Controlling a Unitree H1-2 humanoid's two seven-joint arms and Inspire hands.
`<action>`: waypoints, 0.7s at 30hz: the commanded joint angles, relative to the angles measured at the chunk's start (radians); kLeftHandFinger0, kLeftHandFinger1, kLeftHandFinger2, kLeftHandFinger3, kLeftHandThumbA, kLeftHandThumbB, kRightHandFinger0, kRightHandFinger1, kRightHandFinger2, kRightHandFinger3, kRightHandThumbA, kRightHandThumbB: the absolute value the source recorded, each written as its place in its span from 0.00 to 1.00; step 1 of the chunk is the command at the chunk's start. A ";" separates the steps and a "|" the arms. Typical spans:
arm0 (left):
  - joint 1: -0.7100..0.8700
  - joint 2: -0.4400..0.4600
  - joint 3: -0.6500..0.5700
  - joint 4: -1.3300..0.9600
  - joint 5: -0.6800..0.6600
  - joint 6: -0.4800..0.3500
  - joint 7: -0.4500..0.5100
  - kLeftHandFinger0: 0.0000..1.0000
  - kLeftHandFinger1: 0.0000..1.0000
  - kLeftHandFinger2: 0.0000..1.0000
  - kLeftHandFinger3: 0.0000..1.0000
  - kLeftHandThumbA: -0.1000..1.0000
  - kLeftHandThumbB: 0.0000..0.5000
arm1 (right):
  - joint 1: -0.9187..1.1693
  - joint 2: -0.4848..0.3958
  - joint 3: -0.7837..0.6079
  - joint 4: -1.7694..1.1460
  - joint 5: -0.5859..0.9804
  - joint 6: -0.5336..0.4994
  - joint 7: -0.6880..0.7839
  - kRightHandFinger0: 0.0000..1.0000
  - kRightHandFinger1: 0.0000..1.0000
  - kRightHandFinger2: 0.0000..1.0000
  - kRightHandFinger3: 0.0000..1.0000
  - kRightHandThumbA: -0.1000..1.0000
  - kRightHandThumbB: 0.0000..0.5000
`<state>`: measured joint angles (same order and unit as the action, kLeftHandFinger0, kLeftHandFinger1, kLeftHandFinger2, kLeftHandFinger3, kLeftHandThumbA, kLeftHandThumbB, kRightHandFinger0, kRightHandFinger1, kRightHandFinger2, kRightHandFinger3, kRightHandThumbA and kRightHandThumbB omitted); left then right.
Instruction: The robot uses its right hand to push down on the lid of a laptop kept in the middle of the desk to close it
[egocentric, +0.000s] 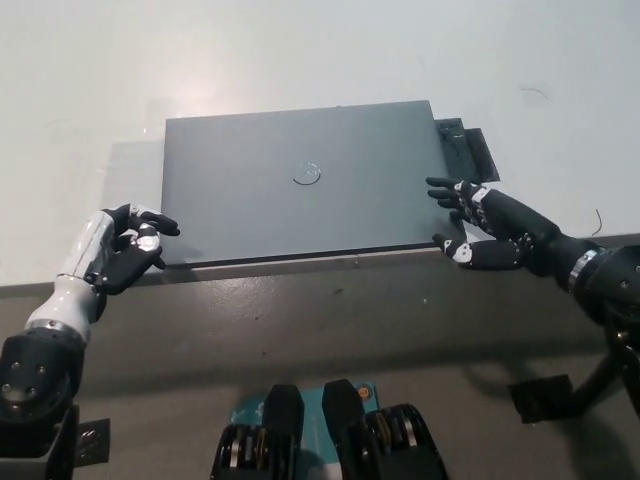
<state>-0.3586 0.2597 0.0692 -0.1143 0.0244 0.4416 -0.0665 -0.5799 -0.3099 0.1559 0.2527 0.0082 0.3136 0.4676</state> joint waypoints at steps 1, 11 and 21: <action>-0.032 0.034 0.006 -0.016 0.002 0.011 -0.015 0.05 0.29 0.50 0.53 0.07 0.31 | 0.019 0.031 -0.029 -0.018 0.034 0.017 -0.023 1.00 1.00 0.93 1.00 0.51 0.79; -0.028 0.034 0.002 -0.021 0.012 0.028 -0.011 0.03 0.28 0.49 0.50 0.07 0.34 | 0.049 0.055 -0.026 -0.009 0.026 0.005 -0.015 1.00 1.00 0.97 1.00 0.48 0.73; -0.019 0.035 -0.001 -0.020 0.015 0.028 -0.015 0.02 0.28 0.48 0.51 0.09 0.34 | 0.014 0.013 -0.113 -0.191 0.155 0.017 0.034 1.00 1.00 1.00 1.00 0.49 0.74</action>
<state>-0.3581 0.2664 0.0682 -0.1145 0.0280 0.4510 -0.0724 -0.5270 -0.2647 0.0977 0.1691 0.0527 0.3149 0.4560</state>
